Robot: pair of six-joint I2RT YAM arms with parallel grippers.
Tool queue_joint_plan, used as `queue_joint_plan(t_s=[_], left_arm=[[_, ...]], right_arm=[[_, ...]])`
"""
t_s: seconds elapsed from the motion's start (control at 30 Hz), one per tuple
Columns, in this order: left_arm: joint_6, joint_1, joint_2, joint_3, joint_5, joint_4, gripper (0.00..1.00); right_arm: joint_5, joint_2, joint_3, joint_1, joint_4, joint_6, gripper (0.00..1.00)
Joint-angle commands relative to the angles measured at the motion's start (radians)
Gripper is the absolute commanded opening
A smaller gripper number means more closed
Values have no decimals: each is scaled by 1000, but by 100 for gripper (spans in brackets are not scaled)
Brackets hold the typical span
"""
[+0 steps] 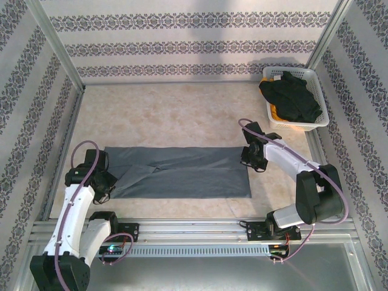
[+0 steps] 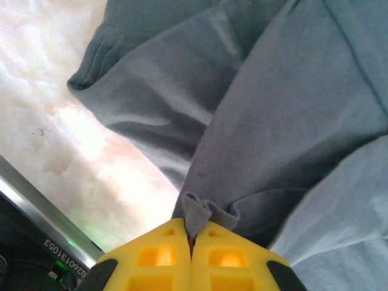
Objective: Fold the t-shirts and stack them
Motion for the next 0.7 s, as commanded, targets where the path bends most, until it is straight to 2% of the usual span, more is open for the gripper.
queue_joint_plan(t_s=[0.0, 0.03, 0.07, 0.13, 0.17, 0.27, 0.33, 0.4, 0.57, 0.67], left_arm=[[9, -8, 28, -30, 38, 43, 0], [17, -8, 45, -36, 60, 68, 1], [25, -8, 62, -39, 86, 97, 10], [30, -9, 87, -21, 118, 123, 36], [33, -11, 97, 1, 118, 124, 46], [44, -11, 114, 90, 86, 117, 65], [58, -9, 147, 153, 69, 130, 67], [72, 3, 205, 206, 78, 165, 63], [57, 58, 399, 285, 146, 348, 41], [51, 79, 539, 336, 181, 433, 34]], right_arm=[[-2, -17, 28, 21, 9, 8, 16], [-8, -17, 32, 26, 20, 11, 16], [-19, -15, 34, 30, 28, 15, 16], [-34, -11, 39, 37, 38, 27, 16], [-52, -9, 40, 38, 50, 35, 17], [-108, -1, 41, 32, 79, 78, 19], [-132, 4, 47, 33, 95, 112, 19], [-158, 17, 49, 33, 121, 154, 20], [-192, 70, 64, 52, 171, 256, 19], [-195, 106, 67, 63, 178, 321, 19]])
